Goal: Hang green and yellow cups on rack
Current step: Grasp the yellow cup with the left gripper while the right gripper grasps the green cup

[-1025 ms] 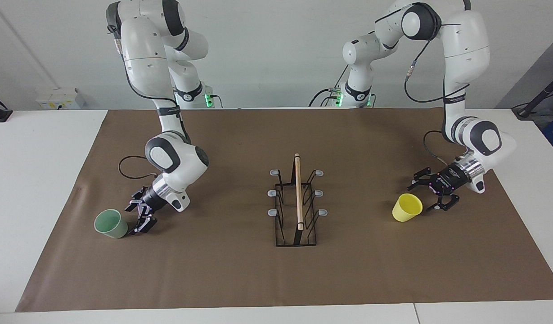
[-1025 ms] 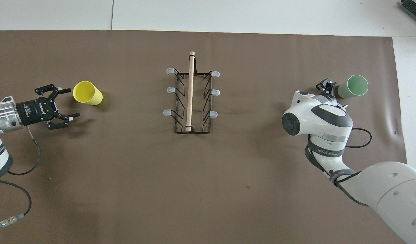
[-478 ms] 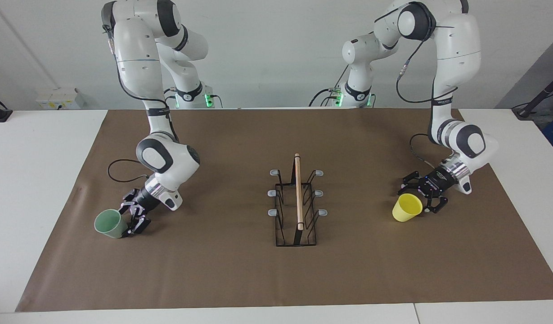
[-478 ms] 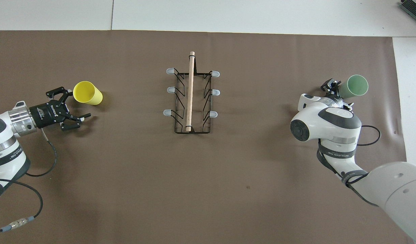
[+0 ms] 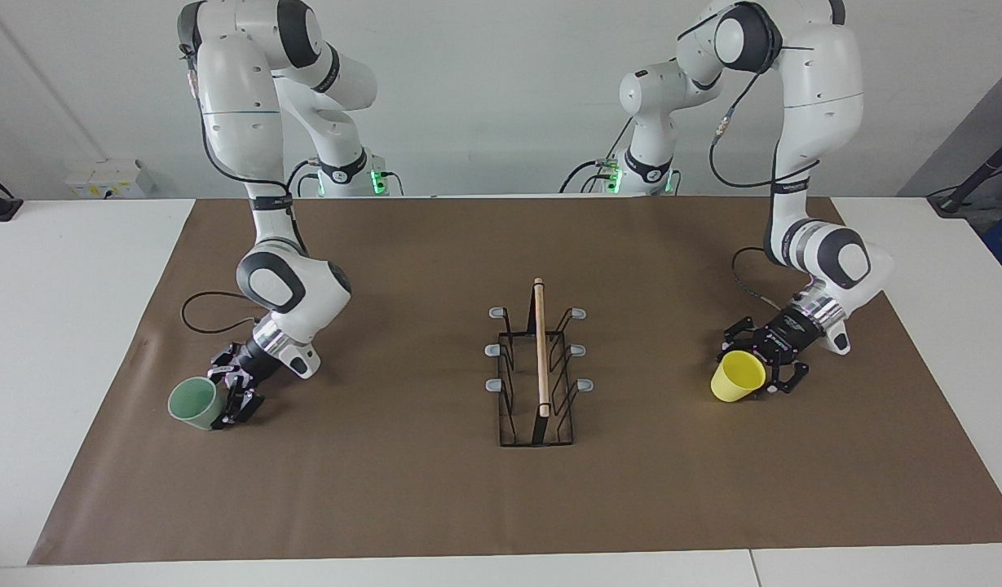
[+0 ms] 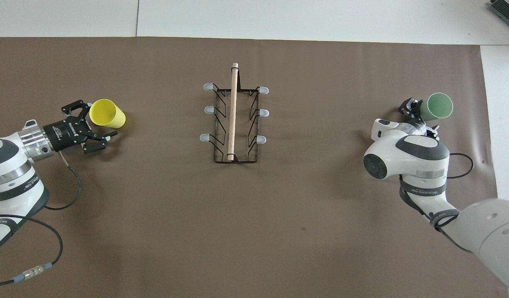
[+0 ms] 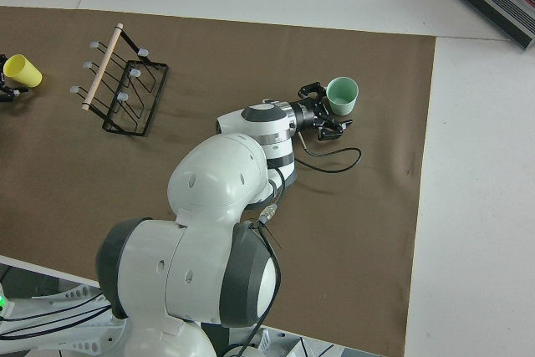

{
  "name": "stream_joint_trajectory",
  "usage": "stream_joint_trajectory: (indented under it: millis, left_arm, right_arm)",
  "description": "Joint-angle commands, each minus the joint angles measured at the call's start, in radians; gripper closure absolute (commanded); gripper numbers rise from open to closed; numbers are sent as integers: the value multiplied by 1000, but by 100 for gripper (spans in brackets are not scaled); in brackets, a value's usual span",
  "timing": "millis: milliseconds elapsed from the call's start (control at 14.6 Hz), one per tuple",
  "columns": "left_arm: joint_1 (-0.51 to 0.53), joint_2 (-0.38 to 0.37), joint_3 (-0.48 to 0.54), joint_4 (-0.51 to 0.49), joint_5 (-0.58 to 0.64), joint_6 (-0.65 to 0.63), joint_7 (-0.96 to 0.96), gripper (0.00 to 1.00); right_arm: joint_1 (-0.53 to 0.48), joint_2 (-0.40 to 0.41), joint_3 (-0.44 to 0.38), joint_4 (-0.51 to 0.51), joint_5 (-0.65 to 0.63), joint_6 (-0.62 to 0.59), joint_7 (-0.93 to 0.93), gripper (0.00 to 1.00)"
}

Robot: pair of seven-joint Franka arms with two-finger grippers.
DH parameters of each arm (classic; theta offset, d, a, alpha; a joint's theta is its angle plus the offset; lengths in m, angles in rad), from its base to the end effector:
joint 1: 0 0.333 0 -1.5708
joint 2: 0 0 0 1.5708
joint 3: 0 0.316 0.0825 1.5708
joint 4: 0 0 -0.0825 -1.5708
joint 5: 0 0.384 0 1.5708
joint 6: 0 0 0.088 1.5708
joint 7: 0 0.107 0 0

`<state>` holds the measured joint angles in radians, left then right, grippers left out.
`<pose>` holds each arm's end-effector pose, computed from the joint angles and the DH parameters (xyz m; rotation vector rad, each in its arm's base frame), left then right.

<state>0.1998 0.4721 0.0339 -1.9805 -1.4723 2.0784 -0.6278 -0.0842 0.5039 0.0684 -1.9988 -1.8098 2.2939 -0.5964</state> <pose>0.5984 0.0899 0.2297 1.1906 1.7034 -0.5691 0.6053 -0.0318 0.2041 1.0591 1.7853 -0.5156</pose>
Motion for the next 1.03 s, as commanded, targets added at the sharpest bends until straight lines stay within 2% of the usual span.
stream_joint_trajectory:
  millis: [0, 342, 410, 478, 547, 615, 683, 752, 957]
  left_arm:
    - [-17, -18, 9, -21, -43, 43, 11, 0]
    - [-40, -17, 9, -24, -72, 66, 13, 0]
    - [-45, -15, 9, -24, -85, 71, 13, 0]
    - [-52, -15, 9, -24, -88, 80, 13, 0]
    - [-63, -12, 9, -24, -94, 91, 14, 8]
    - [-66, -12, 9, -26, -102, 98, 17, 30]
    - [-74, -12, 8, -26, -105, 100, 19, 88]
    - [-74, -12, 9, -24, -123, 100, 16, 100]
    - [-100, -29, 15, 32, -106, 155, 8, 100]
  right_arm:
    - [-25, -12, 8, -20, -60, 25, 30, 0]
    - [-55, -10, 8, -21, -154, 50, 66, 1]
    - [-54, -10, 8, -21, -155, 58, 63, 71]
    - [-55, -10, 8, -26, -158, 61, 64, 100]
    - [-55, -10, 8, -26, -158, 61, 64, 100]
    - [-55, -10, 8, -26, -161, 62, 66, 100]
    - [-55, -10, 8, -26, -175, 62, 64, 100]
    - [-55, -10, 8, -26, -178, 62, 64, 100]
    - [-51, -10, 10, -20, -177, 61, 55, 100]
